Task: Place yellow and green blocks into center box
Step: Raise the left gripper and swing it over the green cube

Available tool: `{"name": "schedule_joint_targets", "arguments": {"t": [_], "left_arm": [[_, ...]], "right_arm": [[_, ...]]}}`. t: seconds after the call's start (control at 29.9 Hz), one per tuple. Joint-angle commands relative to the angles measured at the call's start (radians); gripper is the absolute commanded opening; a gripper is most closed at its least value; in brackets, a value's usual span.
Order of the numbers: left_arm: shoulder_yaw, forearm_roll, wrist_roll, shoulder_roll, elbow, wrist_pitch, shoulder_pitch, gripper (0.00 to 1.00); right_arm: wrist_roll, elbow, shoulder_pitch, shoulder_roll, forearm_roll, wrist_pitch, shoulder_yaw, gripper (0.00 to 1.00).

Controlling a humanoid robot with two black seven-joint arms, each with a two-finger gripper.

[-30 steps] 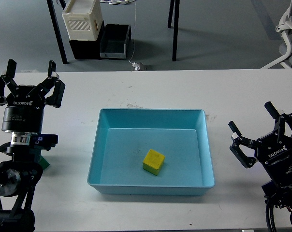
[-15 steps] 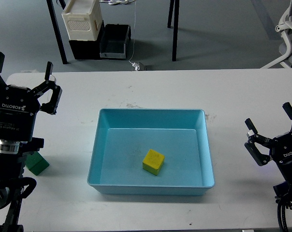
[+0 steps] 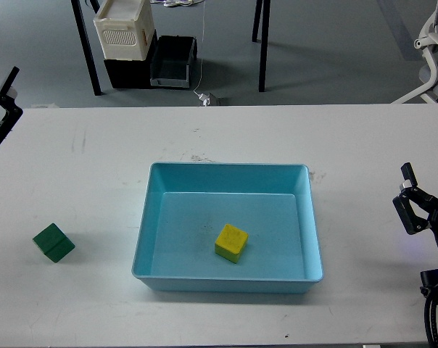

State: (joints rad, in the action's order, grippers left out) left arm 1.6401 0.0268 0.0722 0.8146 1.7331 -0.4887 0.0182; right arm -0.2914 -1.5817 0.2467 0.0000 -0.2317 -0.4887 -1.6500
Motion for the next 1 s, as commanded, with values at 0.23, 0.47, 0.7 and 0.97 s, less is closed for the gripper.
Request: {"name": "schedule_joint_targets", "arguments": {"t": [0.23, 0.47, 0.7, 0.97], "left_arm": [[-0.66, 0.053, 0.001, 0.368, -0.099, 0.0, -0.659, 1.0], [-1.236, 0.152, 0.003, 0.196, -0.239, 0.0, -1.15, 1.0], [-1.583, 0.341, 0.0, 0.023, -0.297, 0.0, -1.376, 1.0], [-1.761, 0.6, -0.005, -0.014, -0.329, 0.0, -1.4, 1.0]], "right_arm": [[0.0, 0.012, 0.0, 0.0, 0.0, 0.0, 0.016, 1.0], [0.0, 0.012, 0.0, 0.0, -0.001, 0.0, 0.015, 1.0], [0.0, 0.012, 0.005, 0.0, -0.001, 0.0, 0.013, 1.0], [0.0, 0.012, 0.01, 0.0, -0.001, 0.0, 0.013, 1.0]]}}
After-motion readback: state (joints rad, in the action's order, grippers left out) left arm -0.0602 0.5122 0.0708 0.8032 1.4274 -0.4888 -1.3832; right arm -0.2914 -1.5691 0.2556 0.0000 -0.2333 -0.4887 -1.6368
